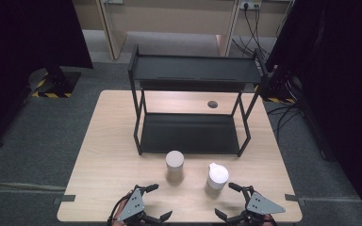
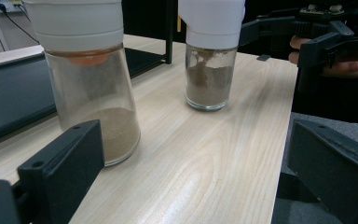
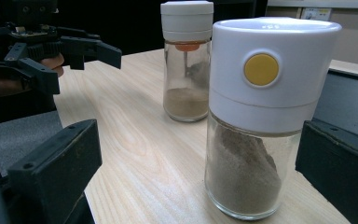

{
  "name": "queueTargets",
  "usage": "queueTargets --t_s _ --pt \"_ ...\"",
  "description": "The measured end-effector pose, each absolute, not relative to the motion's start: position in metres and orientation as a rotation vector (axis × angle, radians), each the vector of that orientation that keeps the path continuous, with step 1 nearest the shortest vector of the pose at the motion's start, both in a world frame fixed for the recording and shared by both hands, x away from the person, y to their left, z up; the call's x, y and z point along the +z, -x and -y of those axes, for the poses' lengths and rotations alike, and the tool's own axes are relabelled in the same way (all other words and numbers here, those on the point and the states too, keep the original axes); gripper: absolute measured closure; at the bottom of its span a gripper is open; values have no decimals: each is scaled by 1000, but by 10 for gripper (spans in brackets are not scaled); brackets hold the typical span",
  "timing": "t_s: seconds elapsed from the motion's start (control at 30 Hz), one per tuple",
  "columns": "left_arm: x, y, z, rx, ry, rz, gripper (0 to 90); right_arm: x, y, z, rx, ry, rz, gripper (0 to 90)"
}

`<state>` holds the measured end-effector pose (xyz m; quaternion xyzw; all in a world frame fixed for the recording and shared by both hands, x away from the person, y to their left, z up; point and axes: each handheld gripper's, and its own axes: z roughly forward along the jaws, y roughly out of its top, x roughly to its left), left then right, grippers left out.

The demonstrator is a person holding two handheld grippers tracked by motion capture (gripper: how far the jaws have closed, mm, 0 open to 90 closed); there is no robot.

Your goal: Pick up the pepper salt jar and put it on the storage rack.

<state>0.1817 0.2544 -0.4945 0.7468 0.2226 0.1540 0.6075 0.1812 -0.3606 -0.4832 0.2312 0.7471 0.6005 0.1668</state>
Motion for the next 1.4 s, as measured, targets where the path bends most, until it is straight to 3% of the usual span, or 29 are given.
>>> queueTargets --t_s 1.4 --pt "-492 -187 -257 378 -1670 -552 22 -485 -181 364 1732 -677 -2104 7"
